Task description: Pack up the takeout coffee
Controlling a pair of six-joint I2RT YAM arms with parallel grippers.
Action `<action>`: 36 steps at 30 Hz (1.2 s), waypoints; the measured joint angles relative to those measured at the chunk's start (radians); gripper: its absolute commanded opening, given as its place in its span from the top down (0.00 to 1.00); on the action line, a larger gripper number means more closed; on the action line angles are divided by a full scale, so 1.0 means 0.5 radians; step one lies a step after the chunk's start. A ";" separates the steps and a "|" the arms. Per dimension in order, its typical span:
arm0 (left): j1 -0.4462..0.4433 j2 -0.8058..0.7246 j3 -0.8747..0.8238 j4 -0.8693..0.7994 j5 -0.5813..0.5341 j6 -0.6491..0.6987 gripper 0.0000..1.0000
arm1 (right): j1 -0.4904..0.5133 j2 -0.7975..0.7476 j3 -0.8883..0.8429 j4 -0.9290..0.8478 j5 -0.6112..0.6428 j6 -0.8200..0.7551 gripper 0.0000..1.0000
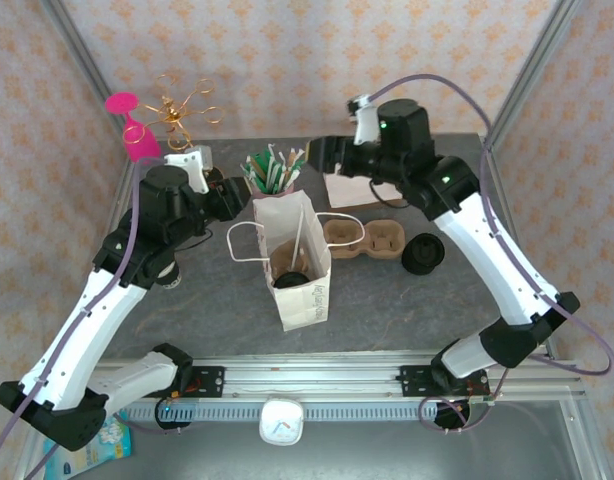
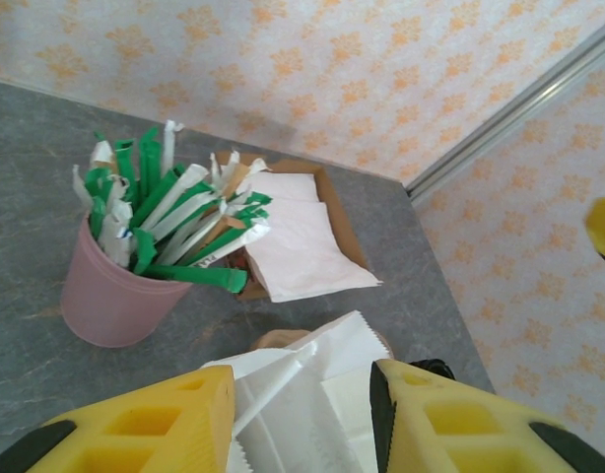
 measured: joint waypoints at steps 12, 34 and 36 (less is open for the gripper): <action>-0.195 0.317 0.201 0.137 -0.022 0.159 0.56 | -0.945 -0.048 -0.880 0.194 -0.008 0.549 0.15; -0.254 0.554 0.252 0.284 -0.172 0.386 0.51 | -0.959 0.643 -1.131 0.703 -0.029 0.974 0.23; -0.254 0.555 0.252 0.283 -0.182 0.401 0.51 | -0.959 0.690 -1.126 0.712 -0.030 0.983 0.28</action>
